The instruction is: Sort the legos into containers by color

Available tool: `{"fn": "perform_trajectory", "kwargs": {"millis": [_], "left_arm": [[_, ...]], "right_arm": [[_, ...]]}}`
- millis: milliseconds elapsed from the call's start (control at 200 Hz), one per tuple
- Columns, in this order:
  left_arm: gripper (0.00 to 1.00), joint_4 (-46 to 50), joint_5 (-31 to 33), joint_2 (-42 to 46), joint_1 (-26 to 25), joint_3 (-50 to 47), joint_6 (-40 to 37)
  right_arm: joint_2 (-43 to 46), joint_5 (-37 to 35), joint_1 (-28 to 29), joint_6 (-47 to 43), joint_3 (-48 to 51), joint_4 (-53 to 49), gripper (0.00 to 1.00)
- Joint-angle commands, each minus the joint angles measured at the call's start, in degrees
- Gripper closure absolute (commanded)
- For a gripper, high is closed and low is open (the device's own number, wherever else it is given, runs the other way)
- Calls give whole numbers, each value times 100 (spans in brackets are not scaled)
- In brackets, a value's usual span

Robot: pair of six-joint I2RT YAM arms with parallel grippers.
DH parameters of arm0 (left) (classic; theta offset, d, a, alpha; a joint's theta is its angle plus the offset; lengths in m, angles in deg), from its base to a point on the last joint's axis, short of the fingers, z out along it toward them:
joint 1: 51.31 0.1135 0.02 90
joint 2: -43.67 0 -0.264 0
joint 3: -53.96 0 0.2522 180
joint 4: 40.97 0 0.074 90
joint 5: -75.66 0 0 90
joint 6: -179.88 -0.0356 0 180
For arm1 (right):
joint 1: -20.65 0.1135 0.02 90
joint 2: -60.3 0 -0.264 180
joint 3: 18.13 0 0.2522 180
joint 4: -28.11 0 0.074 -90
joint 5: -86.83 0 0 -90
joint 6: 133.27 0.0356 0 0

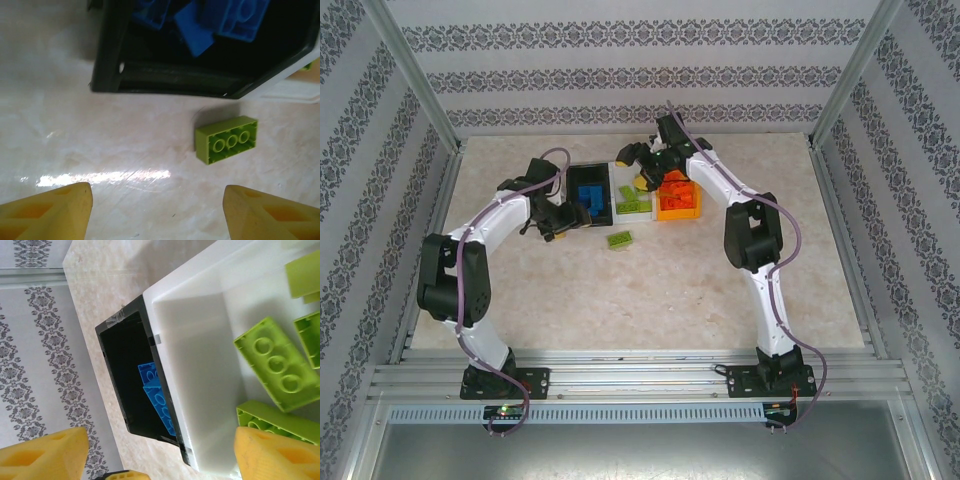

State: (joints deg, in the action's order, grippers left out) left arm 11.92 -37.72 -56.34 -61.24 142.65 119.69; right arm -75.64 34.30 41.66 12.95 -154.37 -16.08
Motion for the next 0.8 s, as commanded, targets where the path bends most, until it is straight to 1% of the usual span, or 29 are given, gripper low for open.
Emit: {"fn": "perform_trajectory", "kwargs": {"millis": [0, 170, 305, 400, 445, 475, 490, 565, 650, 794], "left_arm": [[30, 356, 29, -169, -162, 327, -260], [30, 598, 227, -417, -612, 665, -527], [26, 747, 383, -650, -974, 867, -594], [17, 714, 496, -791, -1180, 970, -424], [9, 665, 568, -866, -1252, 1020, -264], [2, 634, 603, -916, -1299, 1051, -142], [0, 614, 631, -939, -1319, 1063, -67], [0, 540, 693, -1079, -1406, 1154, 302], [0, 502, 677, -1274, -1505, 1343, 592], [0, 992, 946, -1721, -1674, 1852, 881]], "right_arm": [[729, 61, -188, -316, 323, -135, 23], [1725, -173, -417, -910, 1307, -207, 23], [2670, -367, -607, -1337, 2558, -136, 23], [3296, -460, -719, -1607, 3410, -110, 22], [3517, -493, -774, -1699, 3739, -106, 22], [3692, -512, -794, -1753, 3950, -111, 22], [3762, -517, -817, -1770, 4071, -104, 22], [4115, -524, -883, -1834, 4556, -112, 22], [4415, -515, -919, -1893, 4889, -120, 22], [4703, -517, -968, -2015, 5194, -155, 22]]}}
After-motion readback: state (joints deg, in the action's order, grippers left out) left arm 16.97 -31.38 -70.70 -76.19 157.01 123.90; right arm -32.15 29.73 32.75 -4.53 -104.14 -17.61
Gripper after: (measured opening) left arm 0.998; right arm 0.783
